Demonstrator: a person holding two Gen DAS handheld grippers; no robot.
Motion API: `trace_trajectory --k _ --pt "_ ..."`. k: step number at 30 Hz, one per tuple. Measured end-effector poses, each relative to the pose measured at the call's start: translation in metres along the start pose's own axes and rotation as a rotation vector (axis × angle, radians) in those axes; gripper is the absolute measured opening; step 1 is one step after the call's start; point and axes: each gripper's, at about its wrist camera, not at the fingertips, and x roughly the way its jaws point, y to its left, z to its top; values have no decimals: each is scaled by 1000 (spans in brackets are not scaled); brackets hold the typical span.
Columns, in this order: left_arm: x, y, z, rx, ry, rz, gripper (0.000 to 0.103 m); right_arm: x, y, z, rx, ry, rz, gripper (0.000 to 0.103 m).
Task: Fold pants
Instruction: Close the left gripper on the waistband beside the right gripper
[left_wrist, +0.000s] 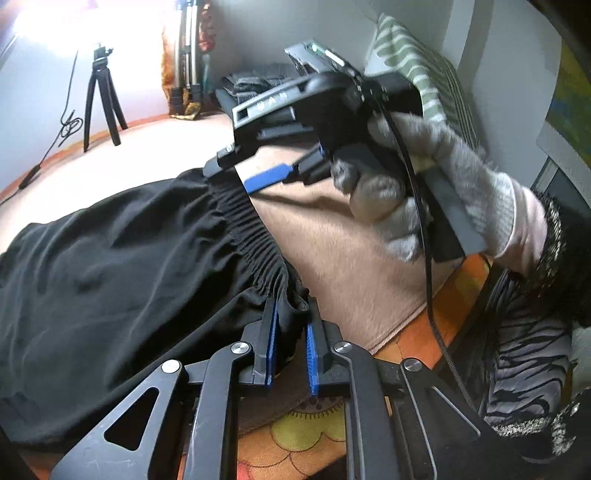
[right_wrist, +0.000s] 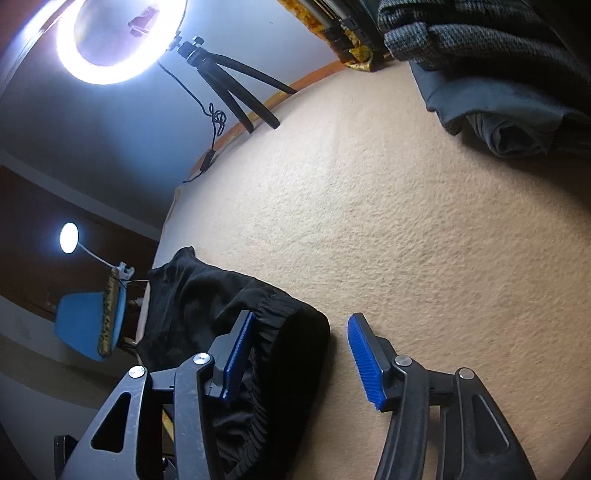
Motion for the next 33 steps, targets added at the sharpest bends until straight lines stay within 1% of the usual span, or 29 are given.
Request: trace_trajectory --k 5,7,8,10,13,20,23,28,33 --pt "-11 1 2 -33 -22 -30 11 7 3 -2 -9 18 31 56" --pt "-12 1 3 -30 -23 -31 11 10 4 -2 -7 28 40 40" --pt "-12 1 3 -25 -21 -31 11 12 3 -2 0 34 41 37" --pt "-13 -1 1 -18 -21 -28 11 13 2 -2 22 34 58 25" --pt "-16 -1 2 -15 -28 -27 11 7 8 -2 37 15 87 18" --pt "-38 3 4 -14 -76 -17 11 -13 31 -1 33 -43 100 16" --pt "-49 8 4 -31 -95 -17 11 -16 42 1 42 -58 116 15" --pt "-71 15 2 -40 -130 3 11 -14 65 3 25 -64 118 15" --pt "-97 35 -1 -93 -184 8 11 -17 99 9 -20 -64 124 15"
